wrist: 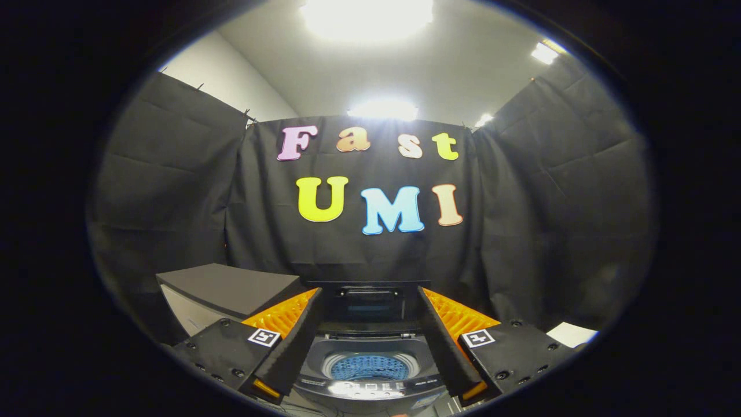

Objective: Put the clothes into the washing machine and then close the washing machine lid.

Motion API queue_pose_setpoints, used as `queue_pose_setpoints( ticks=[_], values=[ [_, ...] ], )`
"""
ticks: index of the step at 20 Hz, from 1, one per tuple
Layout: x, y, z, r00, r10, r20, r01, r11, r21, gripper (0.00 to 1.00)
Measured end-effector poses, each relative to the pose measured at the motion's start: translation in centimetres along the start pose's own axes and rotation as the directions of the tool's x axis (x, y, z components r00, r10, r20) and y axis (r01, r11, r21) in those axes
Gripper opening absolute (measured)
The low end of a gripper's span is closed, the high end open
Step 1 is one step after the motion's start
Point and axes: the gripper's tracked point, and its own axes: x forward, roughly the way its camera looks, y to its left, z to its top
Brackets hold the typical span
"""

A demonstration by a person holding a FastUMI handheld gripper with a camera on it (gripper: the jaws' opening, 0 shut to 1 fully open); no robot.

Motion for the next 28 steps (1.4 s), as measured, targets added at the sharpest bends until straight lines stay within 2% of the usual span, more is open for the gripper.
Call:
queue_pose_setpoints(
  ticks=[5,9,10,12,13,15,17,19,22,23,25,28],
  values=[
    [0.3,-11.4,-2.3,0.999,-0.026,0.023,0.026,1.000,-0.006,0.98],
    [1.8,-22.4,-8.7,1.000,0.002,-0.006,-0.002,0.999,-0.044,0.98],
    [2.6,-25.0,-11.2,0.999,0.010,-0.046,-0.012,0.999,-0.036,0.98],
    [3.5,-27.7,-14.5,0.993,0.015,-0.120,-0.014,1.000,0.007,0.98],
    [4.9,-27.9,-14.4,0.993,0.017,-0.121,-0.014,0.999,0.031,0.98],
    [7.4,-26.8,-12.5,0.996,0.019,-0.084,-0.012,0.996,0.083,0.98],
    [11.2,-22.9,-9.8,0.996,0.080,-0.047,-0.072,0.986,0.148,0.97],
    [16.8,-18.2,-5.8,0.991,0.134,0.028,-0.137,0.975,0.175,0.97],
    [26.1,-11.1,-0.1,0.976,0.160,0.145,-0.184,0.968,0.168,0.97],
    [29.4,-8.5,0.1,0.977,0.163,0.137,-0.184,0.970,0.159,0.97],
    [35.0,-3.1,-2.8,0.982,0.189,-0.006,-0.187,0.973,0.136,0.97],
    [39.3,1.8,-6.6,0.980,0.178,-0.091,-0.174,0.983,0.053,0.98]
  ],
)
